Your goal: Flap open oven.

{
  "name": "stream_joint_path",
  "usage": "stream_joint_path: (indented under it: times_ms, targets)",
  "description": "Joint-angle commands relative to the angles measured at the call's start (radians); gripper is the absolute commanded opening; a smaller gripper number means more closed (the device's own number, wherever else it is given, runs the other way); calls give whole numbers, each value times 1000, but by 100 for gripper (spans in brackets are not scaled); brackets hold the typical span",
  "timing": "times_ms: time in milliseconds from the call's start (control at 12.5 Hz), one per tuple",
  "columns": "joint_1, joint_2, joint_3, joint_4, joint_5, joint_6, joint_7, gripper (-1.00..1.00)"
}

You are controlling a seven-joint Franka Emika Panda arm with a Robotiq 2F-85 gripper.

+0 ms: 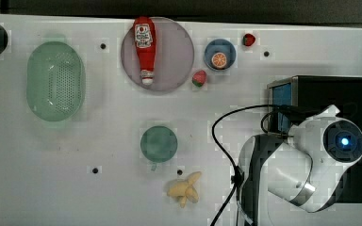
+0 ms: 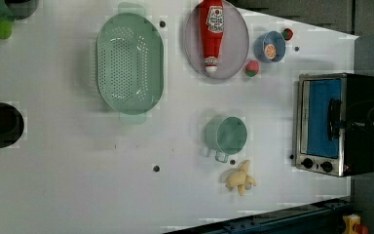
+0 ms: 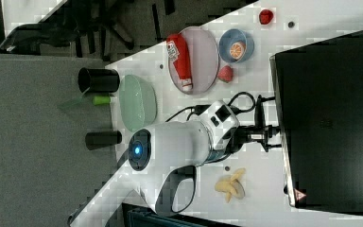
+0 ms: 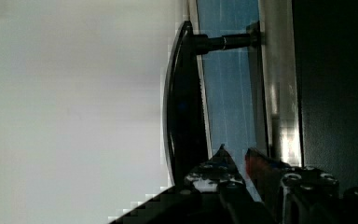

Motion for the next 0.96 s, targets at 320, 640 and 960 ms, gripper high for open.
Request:
stream_joint_path:
  times_ms: [320,640,960]
  targets:
    - [79,0,61,-48,-172,19,164,-65]
    - [104,9,129,-82,-372,19,427,-65]
    - [118,58,194,-87,-579,10,657,-65]
